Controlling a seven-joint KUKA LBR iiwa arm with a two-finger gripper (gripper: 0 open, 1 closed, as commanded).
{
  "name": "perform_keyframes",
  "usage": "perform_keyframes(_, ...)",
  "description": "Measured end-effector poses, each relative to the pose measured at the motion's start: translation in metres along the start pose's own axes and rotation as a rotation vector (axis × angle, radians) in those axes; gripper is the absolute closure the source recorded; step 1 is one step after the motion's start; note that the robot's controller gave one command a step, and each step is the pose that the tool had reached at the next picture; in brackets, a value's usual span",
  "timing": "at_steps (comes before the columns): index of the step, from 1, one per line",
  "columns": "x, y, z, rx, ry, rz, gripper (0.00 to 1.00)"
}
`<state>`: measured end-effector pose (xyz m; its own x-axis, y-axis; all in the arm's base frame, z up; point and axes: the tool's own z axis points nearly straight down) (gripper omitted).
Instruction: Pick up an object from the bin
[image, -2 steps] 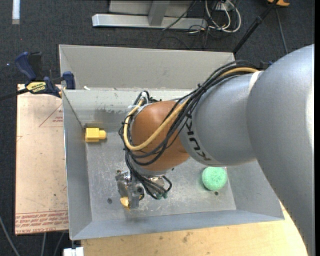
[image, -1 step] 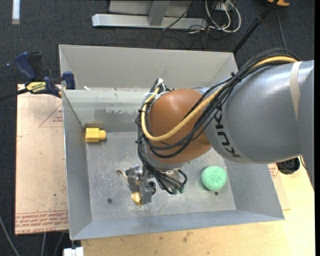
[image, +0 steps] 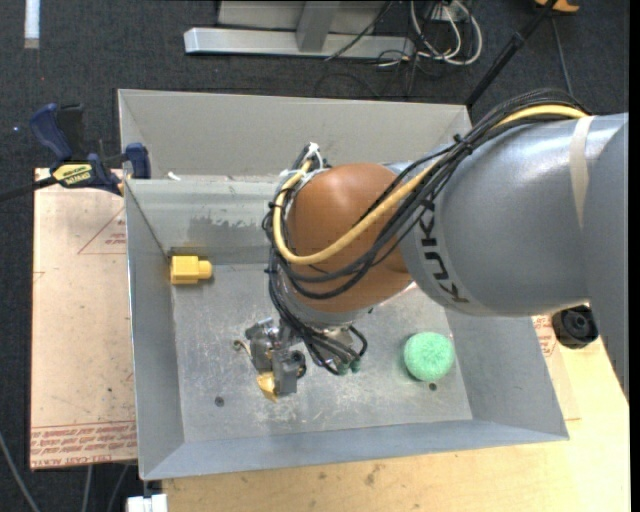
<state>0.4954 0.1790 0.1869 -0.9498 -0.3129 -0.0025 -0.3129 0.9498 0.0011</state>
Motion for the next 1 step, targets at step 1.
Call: perform_keyframes(1, 0.0069, -0.0023, -0.0507, 0.000, 0.007, 0.000, 1.00)
